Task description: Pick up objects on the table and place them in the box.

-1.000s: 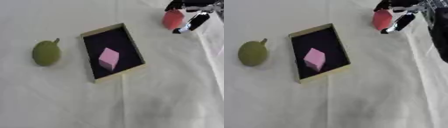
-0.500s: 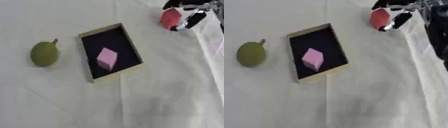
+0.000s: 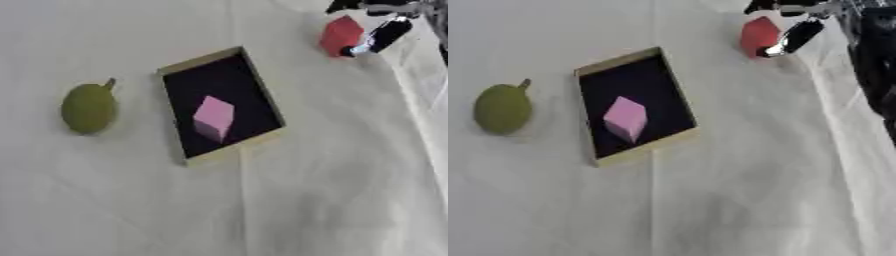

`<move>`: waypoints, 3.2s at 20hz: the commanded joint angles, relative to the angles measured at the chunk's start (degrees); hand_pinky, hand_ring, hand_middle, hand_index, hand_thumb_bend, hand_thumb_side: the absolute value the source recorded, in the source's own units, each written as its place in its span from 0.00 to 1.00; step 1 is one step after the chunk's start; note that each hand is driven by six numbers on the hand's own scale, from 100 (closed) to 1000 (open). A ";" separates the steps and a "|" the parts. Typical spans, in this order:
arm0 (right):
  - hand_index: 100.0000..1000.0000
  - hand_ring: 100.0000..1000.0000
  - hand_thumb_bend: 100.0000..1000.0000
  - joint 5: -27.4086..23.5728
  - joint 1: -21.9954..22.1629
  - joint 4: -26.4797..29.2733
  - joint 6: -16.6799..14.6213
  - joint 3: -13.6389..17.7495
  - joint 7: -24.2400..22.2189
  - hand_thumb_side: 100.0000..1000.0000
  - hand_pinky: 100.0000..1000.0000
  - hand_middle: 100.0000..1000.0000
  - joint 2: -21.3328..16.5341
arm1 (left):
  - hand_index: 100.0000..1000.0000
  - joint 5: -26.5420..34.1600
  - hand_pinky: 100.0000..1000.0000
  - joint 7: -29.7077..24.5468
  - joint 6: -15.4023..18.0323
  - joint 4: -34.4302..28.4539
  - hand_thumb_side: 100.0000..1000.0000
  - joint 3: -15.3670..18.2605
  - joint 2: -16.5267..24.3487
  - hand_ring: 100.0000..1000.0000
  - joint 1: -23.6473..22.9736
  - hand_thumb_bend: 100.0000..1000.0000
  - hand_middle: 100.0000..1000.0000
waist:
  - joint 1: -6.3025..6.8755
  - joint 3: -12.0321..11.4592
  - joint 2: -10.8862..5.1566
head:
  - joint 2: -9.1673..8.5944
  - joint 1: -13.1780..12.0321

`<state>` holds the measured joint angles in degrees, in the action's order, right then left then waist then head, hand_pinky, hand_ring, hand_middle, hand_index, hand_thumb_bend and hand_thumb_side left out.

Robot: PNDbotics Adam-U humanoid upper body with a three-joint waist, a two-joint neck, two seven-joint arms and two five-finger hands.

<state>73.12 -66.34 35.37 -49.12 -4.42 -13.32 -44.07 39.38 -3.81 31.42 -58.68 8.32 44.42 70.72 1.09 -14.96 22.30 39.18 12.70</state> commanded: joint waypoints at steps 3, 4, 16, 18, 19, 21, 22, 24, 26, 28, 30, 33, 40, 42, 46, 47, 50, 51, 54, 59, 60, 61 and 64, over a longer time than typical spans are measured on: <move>0.96 0.97 0.28 2.44 -1.79 -0.82 0.99 1.06 1.17 0.67 0.89 0.90 -1.07 | 0.96 -0.55 0.85 -0.42 -0.37 0.15 0.52 0.87 2.97 0.96 0.52 0.00 0.91 | 0.02 -0.05 -1.22 | -0.70 -0.19; 0.95 0.97 0.26 2.97 -1.89 -1.04 1.09 1.08 1.42 0.67 0.88 0.89 -0.98 | 0.96 -0.63 0.85 -0.54 -0.42 0.28 0.52 0.89 3.02 0.96 0.42 0.00 0.91 | 0.01 0.00 -1.18 | -0.76 -0.21; 0.86 0.87 0.06 6.13 -2.78 -2.99 0.69 1.59 4.40 0.57 0.83 0.78 0.12 | 0.96 -1.17 0.84 -2.36 -0.82 1.77 0.53 0.86 3.25 0.95 -0.18 0.00 0.90 | -0.06 0.14 -0.91 | -0.72 -0.52; 0.84 0.84 0.02 5.65 -2.88 -3.18 0.49 1.68 4.92 0.52 0.81 0.75 0.29 | 0.96 -1.23 0.84 -2.60 -0.83 1.95 0.54 0.84 3.27 0.95 -0.26 0.00 0.90 | -0.06 0.17 -0.94 | -0.72 -0.61; 0.82 0.82 0.00 5.33 -2.91 -3.27 0.36 1.70 5.10 0.49 0.80 0.72 0.37 | 0.96 -1.27 0.84 -2.71 -0.82 2.03 0.54 0.82 3.28 0.95 -0.31 0.00 0.90 | -0.04 0.20 -0.96 | -0.70 -0.67; 0.79 0.80 0.00 4.49 -3.01 -3.35 0.02 1.70 5.33 0.45 0.79 0.67 0.58 | 0.96 -1.45 0.84 -2.93 -0.85 2.29 0.54 0.77 3.34 0.95 -0.46 0.00 0.90 | -0.01 0.30 -1.05 | -0.53 -0.80; 0.78 0.79 0.00 4.04 -3.10 -3.24 -0.07 1.71 5.49 0.43 0.78 0.66 0.67 | 0.96 -1.52 0.84 -2.94 -0.88 2.41 0.54 0.80 3.36 0.95 -0.51 0.00 0.90 | 0.01 0.39 -1.12 | -0.41 -0.84; 0.76 0.78 0.00 2.87 -3.27 -2.84 -0.06 1.80 5.96 0.39 0.78 0.63 0.76 | 0.96 -1.64 0.84 -2.88 -0.94 2.52 0.54 0.86 3.35 0.95 -0.58 0.00 0.90 | 0.06 0.58 -1.28 | -0.17 -0.95; 0.73 0.75 0.00 1.46 -3.35 -2.13 0.08 1.82 6.46 0.37 0.76 0.59 0.71 | 0.96 -1.77 0.84 -2.79 -0.92 2.49 0.54 0.88 3.32 0.95 -0.66 0.00 0.90 | 0.12 0.78 -1.45 | 0.06 -1.10; 0.71 0.73 0.00 0.04 -3.30 -1.25 -0.01 1.62 6.78 0.36 0.75 0.57 0.55 | 0.96 -1.80 0.84 -2.74 -0.92 2.43 0.54 0.86 3.29 0.95 -0.73 0.00 0.90 | 0.19 0.98 -1.62 | 0.30 -1.28; 0.69 0.72 0.00 -1.36 -3.20 -0.11 -0.11 1.33 6.94 0.34 0.75 0.54 0.35 | 0.96 -1.83 0.84 -2.68 -0.86 2.39 0.54 0.86 3.27 0.95 -0.83 0.00 0.90 | 0.30 1.14 -1.78 | 0.47 -1.46; 0.67 0.71 0.00 -4.16 -2.90 2.41 -0.20 1.02 6.60 0.32 0.74 0.53 -0.26 | 0.96 -1.91 0.84 -2.54 -0.70 2.46 0.54 0.87 3.33 0.95 -0.98 0.00 0.90 | 0.50 1.31 -1.98 | 0.64 -1.62; 0.68 0.70 0.00 -15.79 -1.21 12.47 -1.47 -2.10 1.86 0.28 0.74 0.54 -2.80 | 0.96 -2.02 0.84 -2.52 -0.70 2.57 0.54 0.79 3.35 0.95 -1.26 0.00 0.90 | 0.61 1.78 -2.37 | 1.16 -2.13; 0.68 0.69 0.00 -20.25 -0.43 16.10 -2.00 -3.96 -0.48 0.28 0.73 0.54 -3.51 | 0.96 -2.11 0.84 -2.55 -0.73 2.55 0.54 0.74 3.25 0.95 -1.20 0.00 0.90 | 0.59 1.87 -2.49 | 1.38 -2.18; 0.68 0.67 0.00 -28.92 1.13 24.07 -2.25 -8.25 -4.91 0.28 0.72 0.53 -4.10 | 0.96 -2.16 0.84 -2.54 -0.85 2.35 0.54 0.61 2.84 0.96 -1.00 0.00 0.90 | 0.52 1.77 -2.73 | 1.78 -2.33; 0.68 0.67 0.00 -30.78 1.35 25.94 -2.27 -9.47 -6.17 0.28 0.72 0.53 -3.95 | 0.96 -2.18 0.84 -2.55 -0.88 2.30 0.54 0.58 2.75 0.95 -0.98 0.00 0.90 | 0.51 1.69 -2.79 | 1.81 -2.40; 0.68 0.67 0.00 -35.52 1.30 30.20 -1.94 -12.68 -10.42 0.29 0.72 0.53 -2.97 | 0.96 -2.22 0.84 -2.57 -0.99 2.20 0.53 0.50 2.42 0.95 -0.85 0.00 0.90 | 0.48 1.56 -2.98 | 2.07 -2.52; 0.68 0.68 0.00 -36.71 1.00 30.90 -1.78 -13.64 -12.10 0.29 0.72 0.53 -2.30 | 0.96 -2.23 0.84 -2.59 -1.01 2.10 0.53 0.45 2.27 0.95 -0.80 0.00 0.90 | 0.47 1.53 -3.06 | 2.17 -2.53; 0.67 0.67 0.00 -39.59 -0.07 31.55 -1.56 -15.53 -16.66 0.28 0.72 0.53 -0.02 | 0.96 -2.25 0.84 -2.71 -1.03 1.92 0.53 0.26 1.85 0.95 -0.64 0.00 0.90 | 0.49 1.36 -3.22 | 2.35 -2.56; 0.67 0.67 0.00 -42.06 -0.48 32.53 -1.06 -17.36 -21.55 0.28 0.72 0.53 3.39 | 0.96 -2.14 0.84 -2.79 -0.97 1.47 0.53 0.03 1.30 0.95 -0.36 0.00 0.90 | 0.39 0.89 -3.27 | 2.49 -2.57; 0.67 0.67 0.00 -42.25 -0.39 32.59 -0.83 -17.53 -22.14 0.28 0.72 0.53 3.91 | 0.96 -2.13 0.84 -2.83 -0.96 1.37 0.53 0.00 1.22 0.95 -0.38 0.00 0.90 | 0.36 0.83 -3.25 | 2.49 -2.58; 0.67 0.66 0.00 -42.51 -0.22 32.74 -0.69 -17.73 -22.67 0.27 0.72 0.53 4.52 | 0.96 -2.16 0.84 -2.91 -0.91 1.25 0.54 -0.06 1.13 0.96 -0.39 0.00 0.90 | 0.30 0.75 -3.20 | 2.44 -2.54; 0.67 0.66 0.00 -42.98 0.18 33.34 -0.14 -18.19 -23.76 0.26 0.72 0.53 6.04 | 0.96 -2.33 0.84 -3.23 -0.76 1.03 0.54 -0.27 0.81 0.95 -0.32 0.00 0.90 | 0.13 0.60 -3.12 | 2.38 -2.53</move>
<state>30.78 -65.24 67.38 -39.72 -22.79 -26.81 -37.82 37.24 -6.71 30.59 -56.57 8.04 43.82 69.05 1.04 -14.18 20.74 41.31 10.20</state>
